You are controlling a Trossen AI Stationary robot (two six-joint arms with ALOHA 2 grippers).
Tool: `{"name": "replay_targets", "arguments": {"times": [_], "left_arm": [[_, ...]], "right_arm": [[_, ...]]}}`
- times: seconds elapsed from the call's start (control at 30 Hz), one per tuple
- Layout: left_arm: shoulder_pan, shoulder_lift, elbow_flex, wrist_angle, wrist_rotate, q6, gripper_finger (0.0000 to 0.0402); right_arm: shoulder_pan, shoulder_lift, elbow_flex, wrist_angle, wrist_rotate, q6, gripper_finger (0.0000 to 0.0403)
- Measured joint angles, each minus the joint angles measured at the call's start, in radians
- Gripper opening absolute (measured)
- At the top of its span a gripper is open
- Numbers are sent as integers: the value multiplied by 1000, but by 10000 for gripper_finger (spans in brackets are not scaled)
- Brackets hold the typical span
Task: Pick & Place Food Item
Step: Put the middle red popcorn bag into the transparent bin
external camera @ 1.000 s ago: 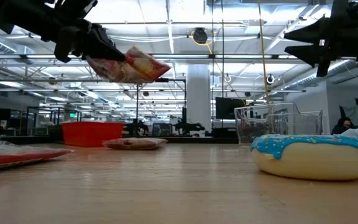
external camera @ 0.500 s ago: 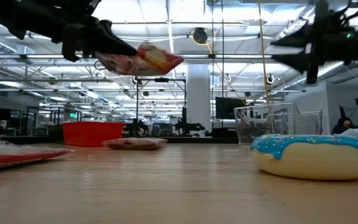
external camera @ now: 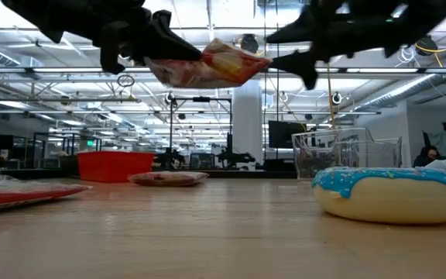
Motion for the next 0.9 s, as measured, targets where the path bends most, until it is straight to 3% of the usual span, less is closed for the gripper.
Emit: {"name": "replay_targets", "arguments": {"times": [0.2, 0.4, 0.67, 0.9], "left_arm": [[-17, 44, 39, -14, 4, 32, 2], [-23, 43, 39, -22, -1, 23, 2], [-24, 42, 39, -21, -2, 20, 1], [-22, 42, 39, -20, -5, 8, 3]], "right_arm": [[-52, 171, 146, -8, -264, 57, 264], [-70, 263, 184, -7, -454, 92, 266], [-58, 284, 184, -60, -492, 40, 229], [-55, 285, 184, -74, -490, -11, 161]]}}
